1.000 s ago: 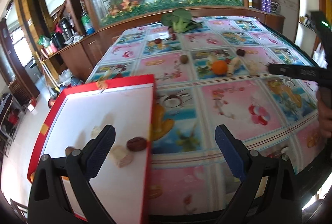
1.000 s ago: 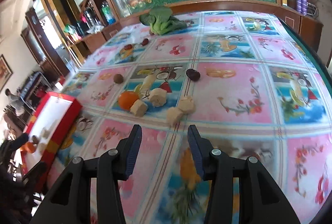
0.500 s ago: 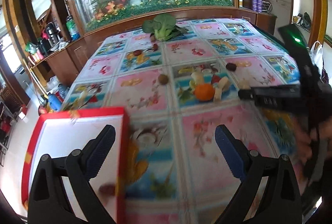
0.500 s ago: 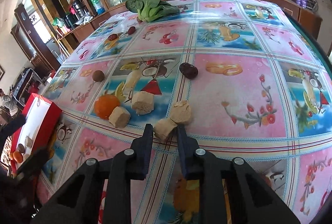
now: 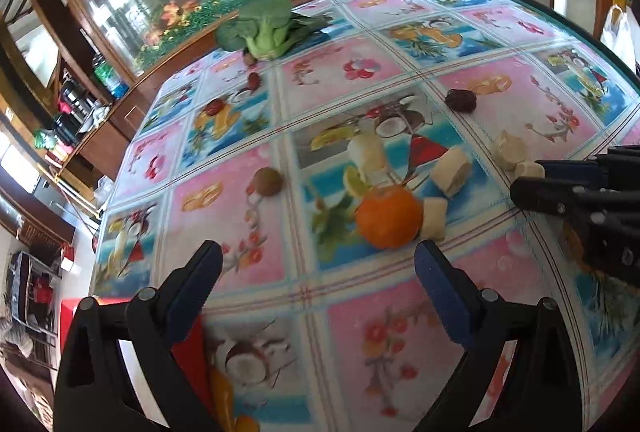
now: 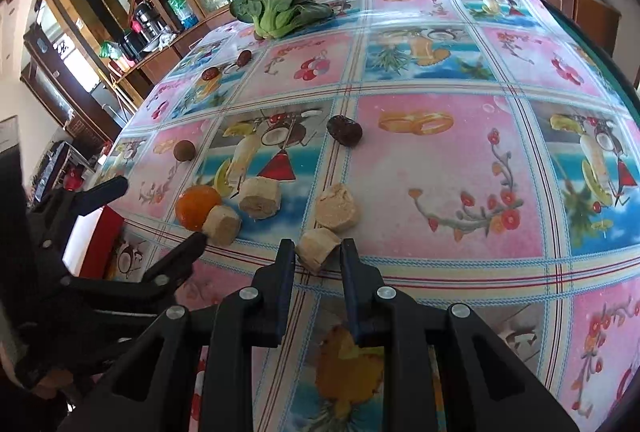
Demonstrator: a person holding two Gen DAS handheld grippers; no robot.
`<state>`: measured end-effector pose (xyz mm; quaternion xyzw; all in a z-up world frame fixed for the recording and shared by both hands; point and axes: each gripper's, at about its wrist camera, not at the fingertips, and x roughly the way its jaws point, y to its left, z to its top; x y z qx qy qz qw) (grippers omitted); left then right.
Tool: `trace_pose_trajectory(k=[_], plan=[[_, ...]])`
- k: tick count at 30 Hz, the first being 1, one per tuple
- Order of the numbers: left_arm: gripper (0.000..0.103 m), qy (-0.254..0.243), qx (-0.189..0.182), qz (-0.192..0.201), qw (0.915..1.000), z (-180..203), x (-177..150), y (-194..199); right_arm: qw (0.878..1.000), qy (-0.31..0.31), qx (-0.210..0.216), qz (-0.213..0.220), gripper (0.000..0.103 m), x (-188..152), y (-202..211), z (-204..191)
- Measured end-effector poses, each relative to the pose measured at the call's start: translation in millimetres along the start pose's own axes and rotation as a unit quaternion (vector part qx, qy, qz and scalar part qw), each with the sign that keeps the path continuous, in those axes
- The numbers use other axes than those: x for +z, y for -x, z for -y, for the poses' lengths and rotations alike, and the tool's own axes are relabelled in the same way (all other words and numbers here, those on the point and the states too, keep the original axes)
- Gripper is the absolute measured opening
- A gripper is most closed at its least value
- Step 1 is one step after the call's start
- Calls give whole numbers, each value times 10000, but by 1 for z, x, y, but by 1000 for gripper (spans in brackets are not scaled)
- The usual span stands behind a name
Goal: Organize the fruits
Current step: 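Close the left tool on an orange while the right tool grasps a beige cube, then carry the orange and beige cube over the tray with both tools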
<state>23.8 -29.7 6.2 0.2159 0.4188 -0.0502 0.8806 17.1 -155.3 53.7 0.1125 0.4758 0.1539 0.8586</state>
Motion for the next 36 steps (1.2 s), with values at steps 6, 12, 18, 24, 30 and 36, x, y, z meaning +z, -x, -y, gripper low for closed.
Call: trace_pose_trajectory(k=[6,12,18,24,30,36], plan=[[97,-6,-88,30,10000,3,12,-10,9998,-143,90,-46,22,2,1,8],[97,199,-327,-74,9992,2,14,-24,9999,-100,67,-31,22,2,1,7],[73,521,-706,-89,9961,0,12,-23,10000,53,-44,33,22,1,1,2],[38,571,-964,-70,9937,8,12,-17,9999,84,-52,52,22,1,0,2],[38,710,-987,-88,9925,6,6,-12,9999,84,-48,50,22,1,0,2],[38,963,-979,55,9905,-4,-14,13,9998,142,136,12,22,-1,0,-2]])
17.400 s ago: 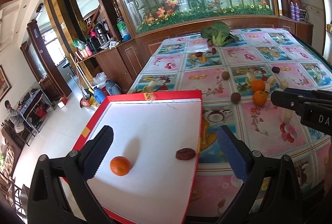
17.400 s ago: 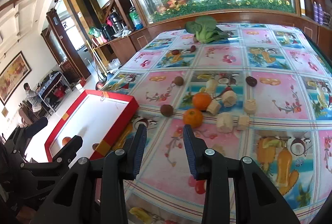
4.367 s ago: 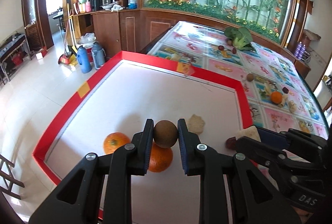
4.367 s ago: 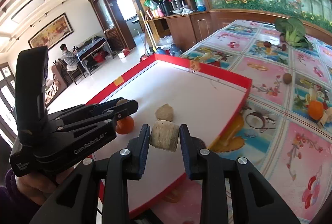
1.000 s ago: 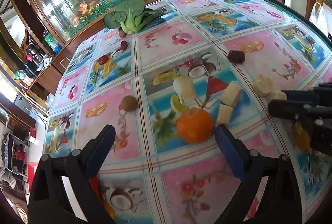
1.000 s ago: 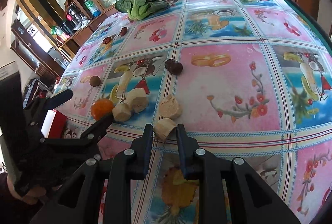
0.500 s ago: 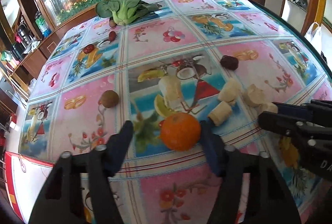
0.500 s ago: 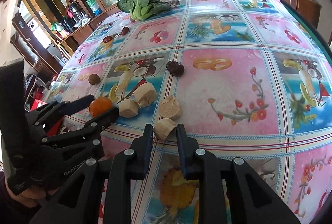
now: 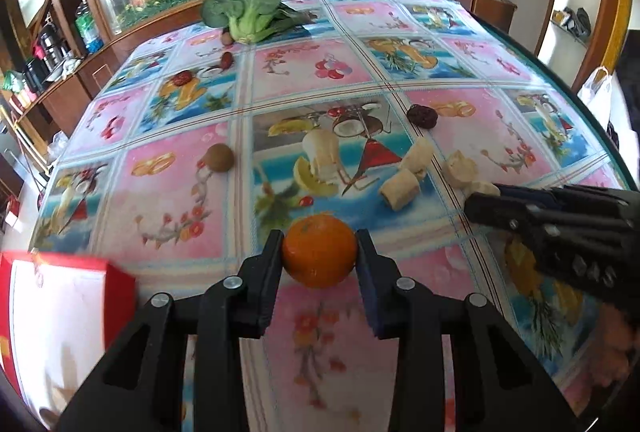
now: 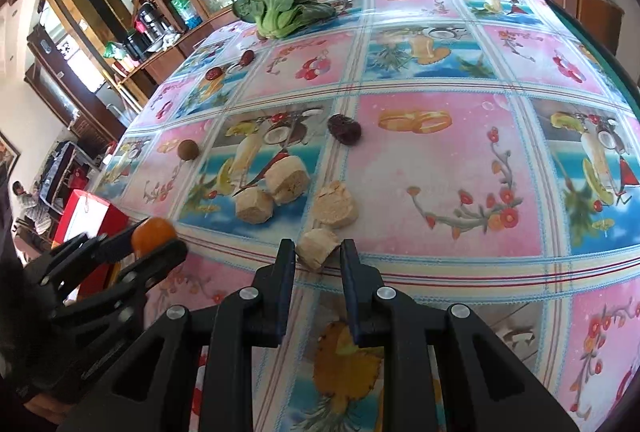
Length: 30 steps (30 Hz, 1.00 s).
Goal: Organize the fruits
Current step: 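Carry the orange and beige cube over the tray with both tools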
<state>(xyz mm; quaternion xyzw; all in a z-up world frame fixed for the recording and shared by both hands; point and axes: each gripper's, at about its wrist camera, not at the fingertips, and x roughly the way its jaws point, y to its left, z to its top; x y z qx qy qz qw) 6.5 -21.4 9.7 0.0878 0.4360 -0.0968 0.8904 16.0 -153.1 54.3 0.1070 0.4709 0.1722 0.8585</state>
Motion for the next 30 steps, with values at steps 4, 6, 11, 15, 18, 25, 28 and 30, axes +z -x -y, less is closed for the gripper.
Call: trace_pose_trajectory(k=[4,6,11,15,18,25,28,30], plan=[[38,78,-22,162,9998,-5,-18,26,9994,255,196,122,21,-3,3,-12],[38,146,-33,249,9996,-8,-25,38,9982,441,345,238,21,-6,7,-20],[38,296,-86,373,9988,-12,-33,56,9927,851,546,650,21,-11,20,-36],[38,373,-125,466,9981,-13,-38,66,9885,1082,590,879,21,-15,27,-45],[38,404,-97,526,9977,-14,-42,71,9868,1253,332,973,21,-17,25,-51],[38,575,72,617,9964,-24,-50,78,9852,1364,249,1007,21,-19,22,-54],[38,637,146,662,9957,-29,-53,80,9853,1379,209,987,21,-20,22,-54],[38,667,190,694,9952,-32,-54,82,9850,1399,185,996,21,-21,21,-55]])
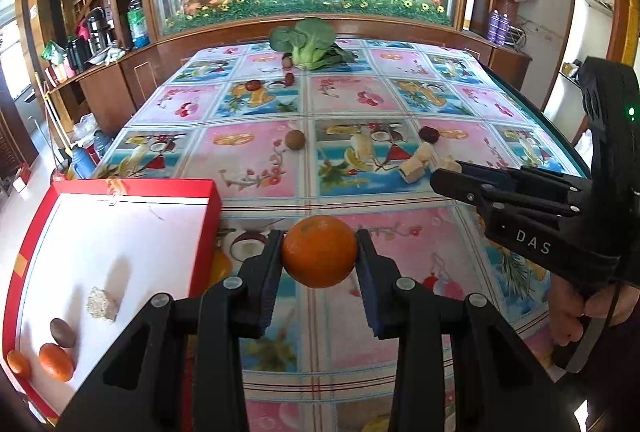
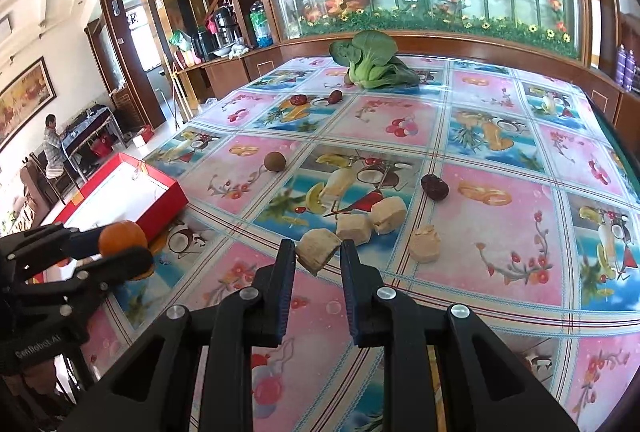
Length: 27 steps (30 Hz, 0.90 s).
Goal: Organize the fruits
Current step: 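Carry the orange and beige cube over the tray with both tools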
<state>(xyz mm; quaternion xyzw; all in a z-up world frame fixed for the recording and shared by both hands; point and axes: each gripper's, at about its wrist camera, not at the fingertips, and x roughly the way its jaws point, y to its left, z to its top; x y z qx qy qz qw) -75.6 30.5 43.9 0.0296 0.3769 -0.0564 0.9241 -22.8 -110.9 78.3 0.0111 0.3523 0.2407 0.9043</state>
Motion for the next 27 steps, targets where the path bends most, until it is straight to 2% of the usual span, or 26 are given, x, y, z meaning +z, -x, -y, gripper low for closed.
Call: trace_pose_trajectory(k=[18,27], plan=[[38,362,-23,68,9993,-32,-11,10,9993,-59,-358,70,21,-3,-5,1],[38,504,-58,160,9986,-48,-19,23,9982,-398,-444,70,21,-1,-7,11]])
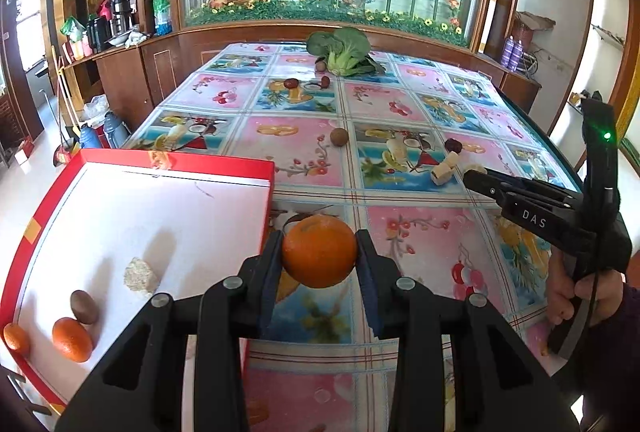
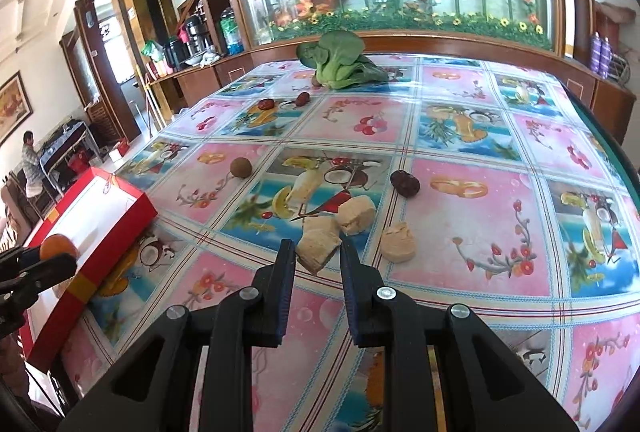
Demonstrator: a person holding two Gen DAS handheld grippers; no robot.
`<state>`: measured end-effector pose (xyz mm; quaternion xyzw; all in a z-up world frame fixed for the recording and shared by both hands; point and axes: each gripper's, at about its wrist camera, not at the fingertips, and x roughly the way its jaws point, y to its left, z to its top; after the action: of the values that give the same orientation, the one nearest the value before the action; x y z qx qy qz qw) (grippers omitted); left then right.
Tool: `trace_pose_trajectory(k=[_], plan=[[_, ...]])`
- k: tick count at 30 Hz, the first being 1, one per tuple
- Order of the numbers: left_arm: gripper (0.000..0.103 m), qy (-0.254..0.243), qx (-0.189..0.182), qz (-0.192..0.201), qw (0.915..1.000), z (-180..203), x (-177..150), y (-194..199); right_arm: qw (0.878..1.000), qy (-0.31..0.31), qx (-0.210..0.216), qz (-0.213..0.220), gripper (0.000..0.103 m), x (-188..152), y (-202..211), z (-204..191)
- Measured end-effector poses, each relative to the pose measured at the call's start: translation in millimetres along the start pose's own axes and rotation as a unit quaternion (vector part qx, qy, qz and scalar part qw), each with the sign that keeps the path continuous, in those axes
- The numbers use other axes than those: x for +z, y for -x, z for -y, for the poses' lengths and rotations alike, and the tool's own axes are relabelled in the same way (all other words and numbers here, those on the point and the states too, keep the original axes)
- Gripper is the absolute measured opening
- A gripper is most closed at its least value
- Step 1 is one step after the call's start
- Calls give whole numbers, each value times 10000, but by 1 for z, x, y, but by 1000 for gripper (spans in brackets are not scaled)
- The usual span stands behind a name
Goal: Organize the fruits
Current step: 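Carry the orange and beige cube over the tray with both tools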
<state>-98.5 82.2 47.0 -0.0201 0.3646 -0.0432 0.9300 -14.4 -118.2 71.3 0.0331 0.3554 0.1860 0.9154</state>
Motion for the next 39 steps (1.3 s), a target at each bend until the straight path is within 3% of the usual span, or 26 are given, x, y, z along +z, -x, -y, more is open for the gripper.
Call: trace_pose_trajectory(k=[9,22,31,39], plan=[[38,223,3,147,9996,-23,-5,18,9997,-140,183,12,21,1,-5,-23],[38,700,282,400,9963,-79,-14,48,9956,-4,920,185,21,-3,-4,-107],[38,1158,783,483,9890,-136,-28,60,9835,704,1661,125,21,-16,5,-190],[38,1294,943,575,9854,-158,-39,69,9698,1150,2148,-73,21,-34,11,-229]])
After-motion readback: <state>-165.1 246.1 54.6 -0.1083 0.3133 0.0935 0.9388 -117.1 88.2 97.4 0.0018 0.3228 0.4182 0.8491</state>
